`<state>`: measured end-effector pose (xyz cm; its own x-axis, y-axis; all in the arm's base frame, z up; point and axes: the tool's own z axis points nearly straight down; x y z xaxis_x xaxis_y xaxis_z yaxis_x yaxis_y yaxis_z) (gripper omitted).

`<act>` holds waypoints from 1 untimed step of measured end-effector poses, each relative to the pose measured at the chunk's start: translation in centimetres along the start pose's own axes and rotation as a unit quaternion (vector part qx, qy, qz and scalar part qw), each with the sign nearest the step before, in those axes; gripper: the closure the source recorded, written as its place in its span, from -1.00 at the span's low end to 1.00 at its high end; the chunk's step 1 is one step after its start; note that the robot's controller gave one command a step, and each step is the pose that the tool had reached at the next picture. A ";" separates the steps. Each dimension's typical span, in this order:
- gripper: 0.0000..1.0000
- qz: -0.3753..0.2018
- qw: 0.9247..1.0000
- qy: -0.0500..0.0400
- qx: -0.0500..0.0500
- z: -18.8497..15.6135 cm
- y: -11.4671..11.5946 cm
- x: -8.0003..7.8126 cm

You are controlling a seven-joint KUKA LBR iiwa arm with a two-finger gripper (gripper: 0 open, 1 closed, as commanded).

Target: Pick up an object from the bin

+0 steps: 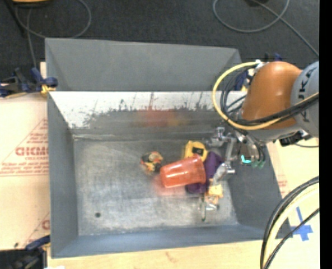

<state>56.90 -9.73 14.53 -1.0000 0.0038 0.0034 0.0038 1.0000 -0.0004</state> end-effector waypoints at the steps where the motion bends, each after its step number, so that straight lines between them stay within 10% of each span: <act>1: -1.00 0.000 1.000 -0.001 0.000 -0.2 0.0 -0.1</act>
Offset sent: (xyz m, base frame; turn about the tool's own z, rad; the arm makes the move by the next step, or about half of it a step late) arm 0.0185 -0.0010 -0.0485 0.0288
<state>56.96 -9.72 14.74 -1.0000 0.0033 0.0006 0.0033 1.0000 -0.0007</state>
